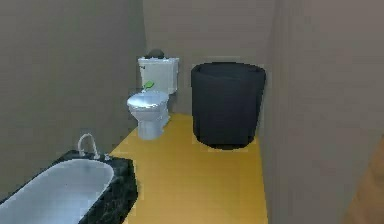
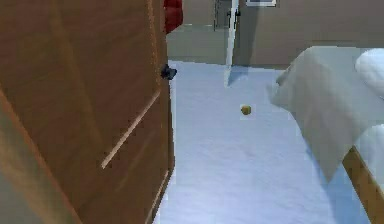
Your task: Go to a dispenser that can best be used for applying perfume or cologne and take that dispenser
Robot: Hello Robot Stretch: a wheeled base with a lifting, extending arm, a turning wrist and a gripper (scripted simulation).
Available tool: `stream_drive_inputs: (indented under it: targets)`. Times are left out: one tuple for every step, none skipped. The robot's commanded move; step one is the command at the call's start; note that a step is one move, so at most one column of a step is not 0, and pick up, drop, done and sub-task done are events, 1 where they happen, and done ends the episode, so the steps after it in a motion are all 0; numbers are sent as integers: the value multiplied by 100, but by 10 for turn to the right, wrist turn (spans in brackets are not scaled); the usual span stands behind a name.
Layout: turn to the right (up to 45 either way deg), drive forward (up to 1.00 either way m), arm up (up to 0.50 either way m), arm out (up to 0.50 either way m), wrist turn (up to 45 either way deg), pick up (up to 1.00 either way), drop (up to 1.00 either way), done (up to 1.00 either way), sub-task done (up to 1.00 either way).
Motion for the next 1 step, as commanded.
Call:
stream_drive_inputs:
  targets:
    - [0, 100, 0, 0, 0, 0, 0, 0, 0]
